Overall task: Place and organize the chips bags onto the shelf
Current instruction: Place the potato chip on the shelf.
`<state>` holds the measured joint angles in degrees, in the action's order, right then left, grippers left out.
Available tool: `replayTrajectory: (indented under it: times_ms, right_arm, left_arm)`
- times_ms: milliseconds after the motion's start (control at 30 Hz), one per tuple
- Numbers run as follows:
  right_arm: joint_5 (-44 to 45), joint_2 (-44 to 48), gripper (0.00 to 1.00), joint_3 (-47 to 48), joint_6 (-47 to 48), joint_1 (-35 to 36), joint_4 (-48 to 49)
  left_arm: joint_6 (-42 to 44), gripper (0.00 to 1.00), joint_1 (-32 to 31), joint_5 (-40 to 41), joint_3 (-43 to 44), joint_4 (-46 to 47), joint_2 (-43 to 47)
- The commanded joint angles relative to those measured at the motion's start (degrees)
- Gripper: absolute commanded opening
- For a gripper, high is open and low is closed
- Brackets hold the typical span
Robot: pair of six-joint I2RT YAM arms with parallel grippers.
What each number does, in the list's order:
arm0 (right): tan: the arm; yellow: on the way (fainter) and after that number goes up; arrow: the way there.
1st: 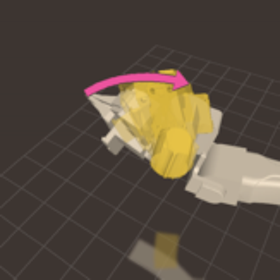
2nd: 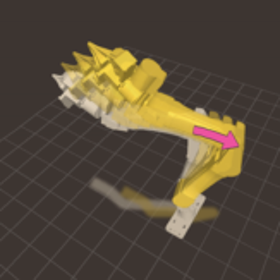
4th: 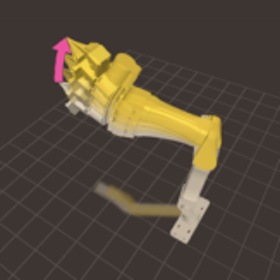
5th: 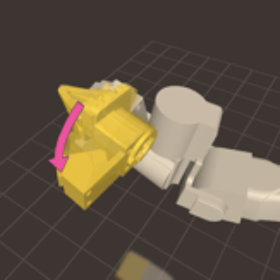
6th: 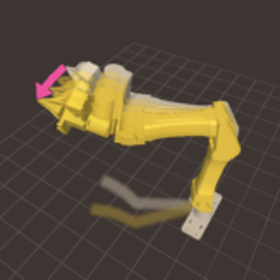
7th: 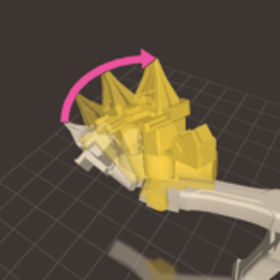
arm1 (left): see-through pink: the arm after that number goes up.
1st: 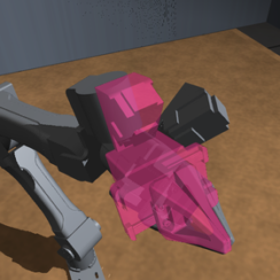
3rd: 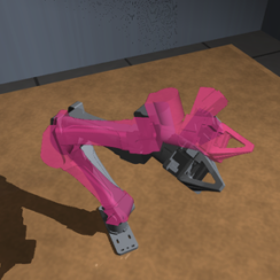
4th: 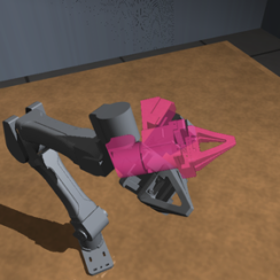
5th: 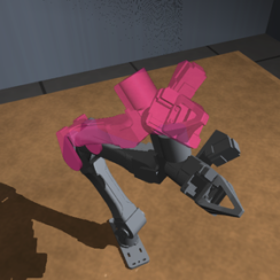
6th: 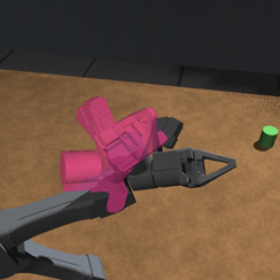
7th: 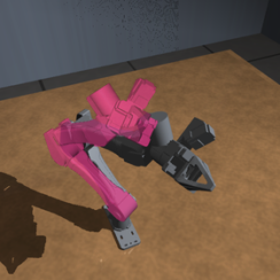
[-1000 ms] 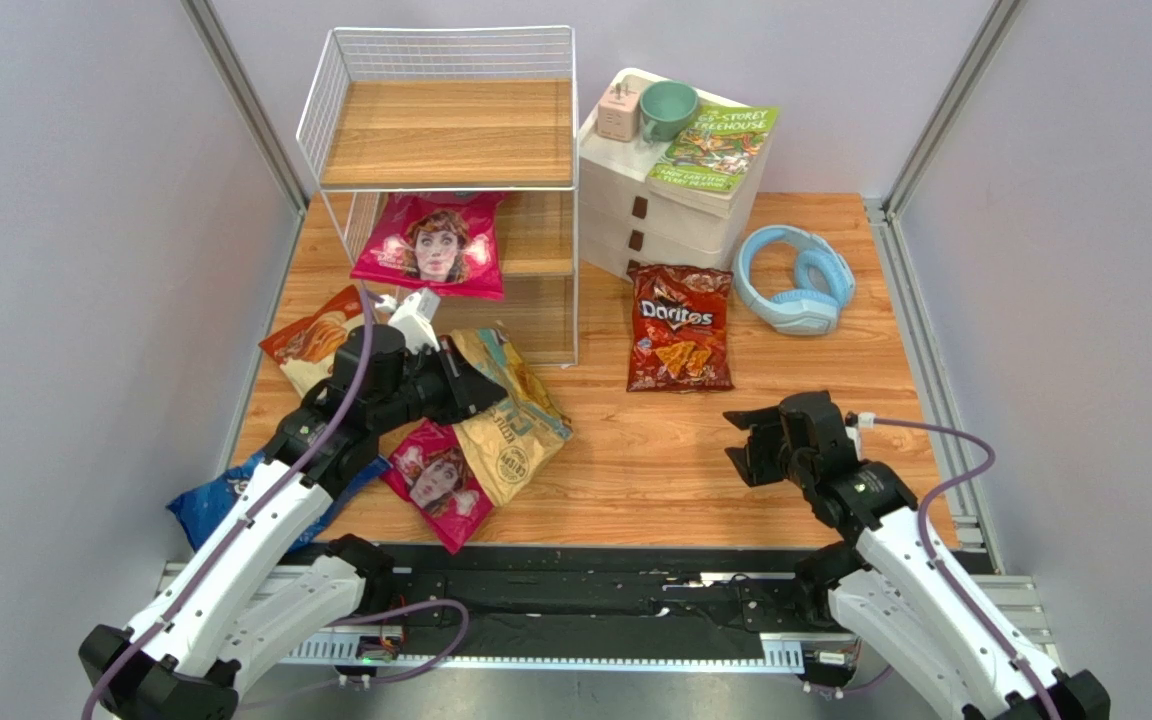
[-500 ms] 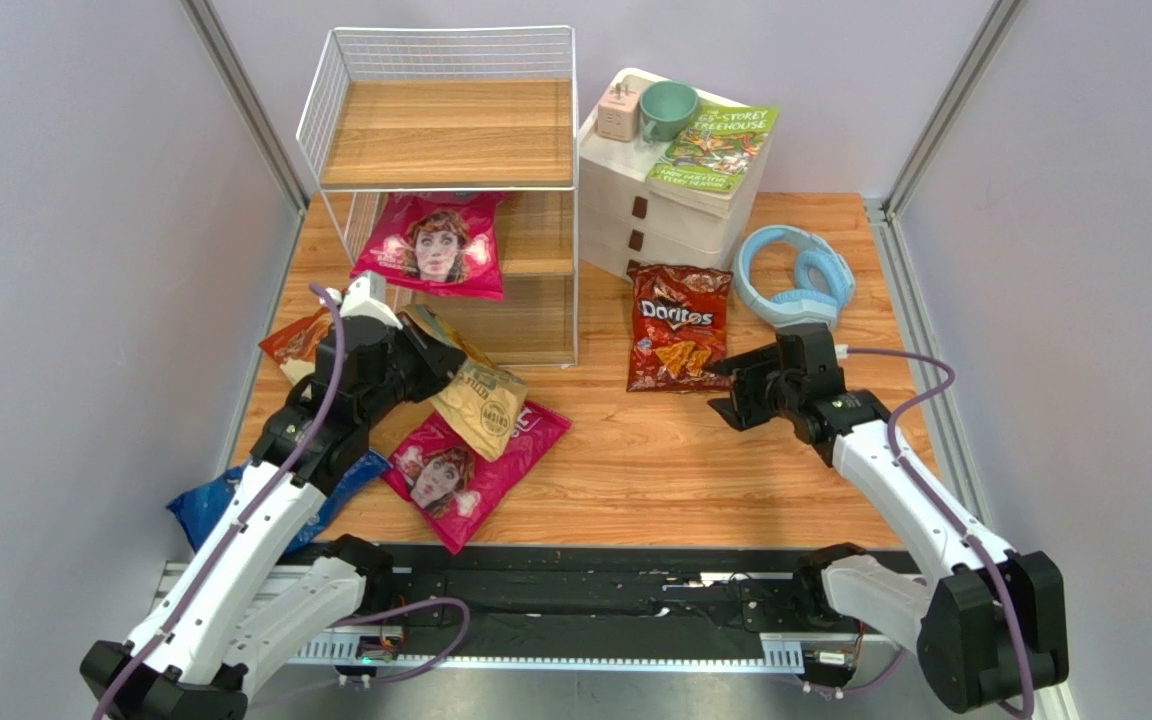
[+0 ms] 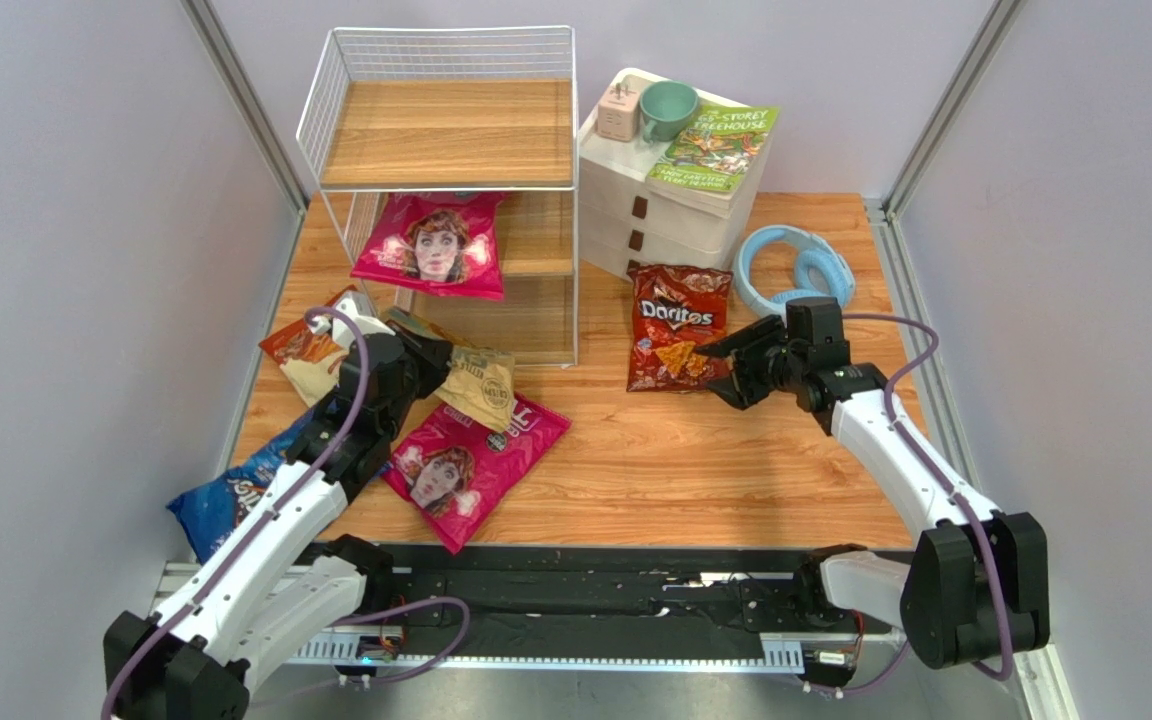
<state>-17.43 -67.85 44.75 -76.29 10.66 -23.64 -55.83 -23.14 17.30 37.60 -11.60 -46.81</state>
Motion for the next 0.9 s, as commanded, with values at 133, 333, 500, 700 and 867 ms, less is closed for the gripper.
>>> replayTrajectory:
  times_ms: [133, 333, 500, 700, 867]
  right_arm:
    - [-5.16, -1.49, 0.56, 3.24, 4.48, -0.55, 0.08]
    - [-5.51, 0.09, 0.56, 1.74, 4.4, -0.63, -0.09]
    - [-5.51, 1.67, 0.56, 0.34, 4.49, -0.63, -0.36]
    - [-5.51, 2.9, 0.56, -1.42, 3.87, -0.55, -0.71]
    - [-6.65, 3.43, 0.56, -3.62, -0.78, -0.64, 1.75]
  left_arm:
    - [-4.55, 0.0, 0.28, 3.26, -3.32, 19.14, -2.85]
    - [-5.07, 0.0, 2.13, -0.94, -3.07, 26.17, -6.97]
    - [-4.9, 0.0, 2.13, -2.1, -1.22, 26.62, -6.55]
    - [-8.24, 0.0, 4.06, -9.03, 0.62, 26.19, -7.42]
    - [-5.61, 0.0, 4.85, -7.37, 3.44, 21.18, -7.24]
